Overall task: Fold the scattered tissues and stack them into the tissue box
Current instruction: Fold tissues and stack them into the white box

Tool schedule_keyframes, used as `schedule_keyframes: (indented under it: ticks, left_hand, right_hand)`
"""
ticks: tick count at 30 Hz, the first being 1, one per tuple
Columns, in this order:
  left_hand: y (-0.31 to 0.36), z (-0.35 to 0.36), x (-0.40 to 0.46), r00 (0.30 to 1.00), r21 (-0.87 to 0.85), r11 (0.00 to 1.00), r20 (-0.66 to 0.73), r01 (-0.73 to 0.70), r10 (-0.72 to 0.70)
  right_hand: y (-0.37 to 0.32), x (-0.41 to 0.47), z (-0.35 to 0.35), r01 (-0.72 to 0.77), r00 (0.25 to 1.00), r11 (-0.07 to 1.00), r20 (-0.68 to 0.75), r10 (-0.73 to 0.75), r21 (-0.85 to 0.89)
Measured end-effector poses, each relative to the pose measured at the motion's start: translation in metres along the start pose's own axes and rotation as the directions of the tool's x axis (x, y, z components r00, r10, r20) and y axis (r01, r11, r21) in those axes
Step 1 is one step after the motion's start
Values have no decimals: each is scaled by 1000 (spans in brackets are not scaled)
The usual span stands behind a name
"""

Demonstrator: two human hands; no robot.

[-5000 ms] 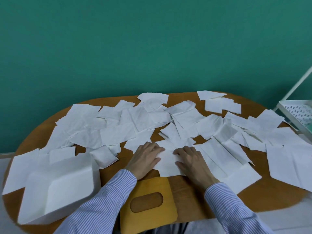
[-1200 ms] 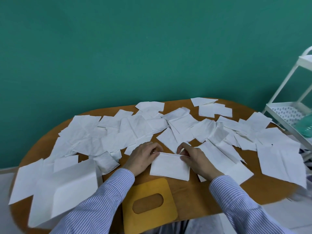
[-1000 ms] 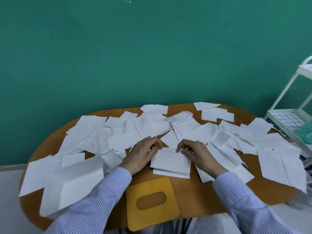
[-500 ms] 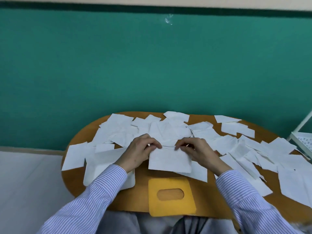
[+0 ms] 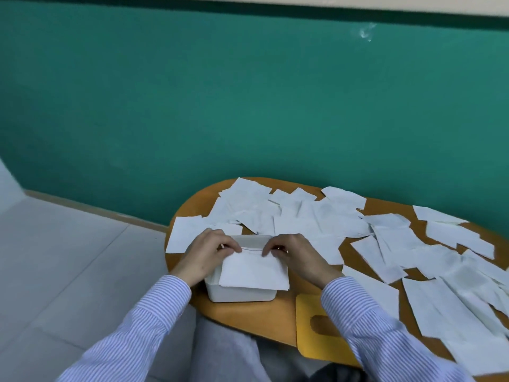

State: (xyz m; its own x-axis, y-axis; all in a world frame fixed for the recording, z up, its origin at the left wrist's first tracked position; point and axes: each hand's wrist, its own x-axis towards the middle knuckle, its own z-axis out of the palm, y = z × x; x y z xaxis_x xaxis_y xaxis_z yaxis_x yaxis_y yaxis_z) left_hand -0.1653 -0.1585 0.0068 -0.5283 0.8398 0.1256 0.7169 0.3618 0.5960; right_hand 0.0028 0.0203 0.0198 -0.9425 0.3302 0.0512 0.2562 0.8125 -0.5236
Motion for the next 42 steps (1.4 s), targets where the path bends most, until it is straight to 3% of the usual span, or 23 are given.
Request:
schedule_keyframes:
  ticks: [9, 25, 29, 33, 39, 42]
  left_hand:
    - [-15, 2, 0, 1000, 236, 972, -4, 3, -2]
    - [-21, 11, 8, 996, 457, 885, 62, -88, 67]
    - [-20, 12, 6, 986, 402, 903, -3, -152, 167]
    - [-1, 25, 5, 963, 425, 877, -44, -224, 268]
    - [48, 65, 19, 921, 568, 749, 45, -342, 386]
    - [76, 92, 27, 914, 551, 740, 113, -384, 390]
  right_hand:
    - [-14, 21, 18, 54, 999, 962, 20, -50, -268]
    - [-1, 34, 42, 41, 998, 948, 62, -23, -315]
    - [8, 26, 33, 101, 993, 965, -29, -111, -243]
    - [22, 3, 16, 78, 989, 969, -102, -104, -233]
    - [56, -44, -15, -8, 987, 908, -152, -61, -420]
    - [83, -71, -22, -90, 974, 889, -226, -15, -449]
